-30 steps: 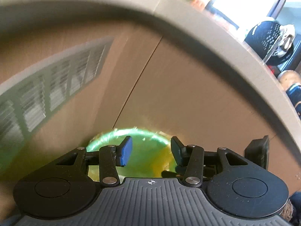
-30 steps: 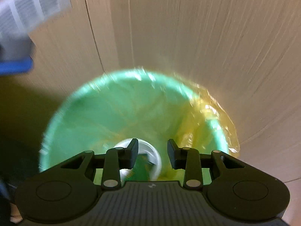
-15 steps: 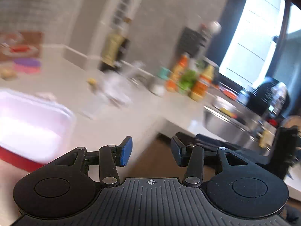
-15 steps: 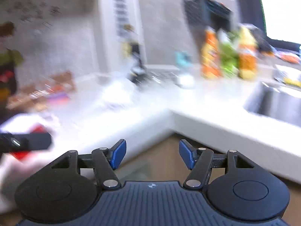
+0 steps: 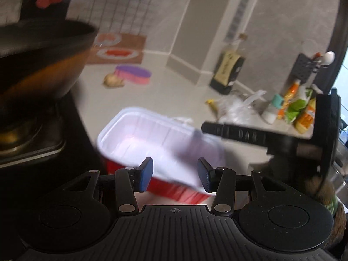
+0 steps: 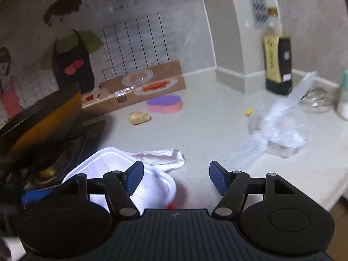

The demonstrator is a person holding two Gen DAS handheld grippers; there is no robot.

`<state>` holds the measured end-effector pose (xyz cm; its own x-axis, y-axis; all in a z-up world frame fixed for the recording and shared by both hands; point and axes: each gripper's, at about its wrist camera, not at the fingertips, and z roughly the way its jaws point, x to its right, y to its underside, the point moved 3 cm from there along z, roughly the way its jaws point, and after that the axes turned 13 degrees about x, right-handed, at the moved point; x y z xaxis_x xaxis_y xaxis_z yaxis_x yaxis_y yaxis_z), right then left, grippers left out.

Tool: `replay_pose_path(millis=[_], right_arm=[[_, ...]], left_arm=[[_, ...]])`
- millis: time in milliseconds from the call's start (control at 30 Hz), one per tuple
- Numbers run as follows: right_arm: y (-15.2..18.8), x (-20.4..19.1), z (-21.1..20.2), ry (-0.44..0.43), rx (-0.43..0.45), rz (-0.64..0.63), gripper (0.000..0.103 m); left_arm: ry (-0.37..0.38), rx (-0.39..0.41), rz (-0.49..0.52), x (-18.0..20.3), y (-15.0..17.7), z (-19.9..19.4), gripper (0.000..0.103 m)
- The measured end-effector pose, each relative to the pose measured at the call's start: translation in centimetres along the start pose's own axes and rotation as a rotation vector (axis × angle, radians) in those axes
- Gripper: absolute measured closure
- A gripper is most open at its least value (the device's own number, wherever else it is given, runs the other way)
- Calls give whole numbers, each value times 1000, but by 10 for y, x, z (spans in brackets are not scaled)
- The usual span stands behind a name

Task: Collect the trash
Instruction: 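Raise both open tools from the bin toward the red-and-white tray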

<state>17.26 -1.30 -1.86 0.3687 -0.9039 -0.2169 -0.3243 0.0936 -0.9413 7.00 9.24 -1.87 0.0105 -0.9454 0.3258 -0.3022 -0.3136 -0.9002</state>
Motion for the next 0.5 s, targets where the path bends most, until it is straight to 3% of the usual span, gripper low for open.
replay_pose_path(millis=[100, 233, 500], right_arm=[[8, 7, 17, -7, -42, 55, 37], [19, 11, 18, -67, -97, 71, 59], [34, -9, -15, -213, -163, 1, 59]], left_arm=[[-12, 14, -27, -9, -5, -4, 56], [0, 16, -46, -13, -6, -7, 56], [-39, 35, -103, -37, -7, -9, 56]])
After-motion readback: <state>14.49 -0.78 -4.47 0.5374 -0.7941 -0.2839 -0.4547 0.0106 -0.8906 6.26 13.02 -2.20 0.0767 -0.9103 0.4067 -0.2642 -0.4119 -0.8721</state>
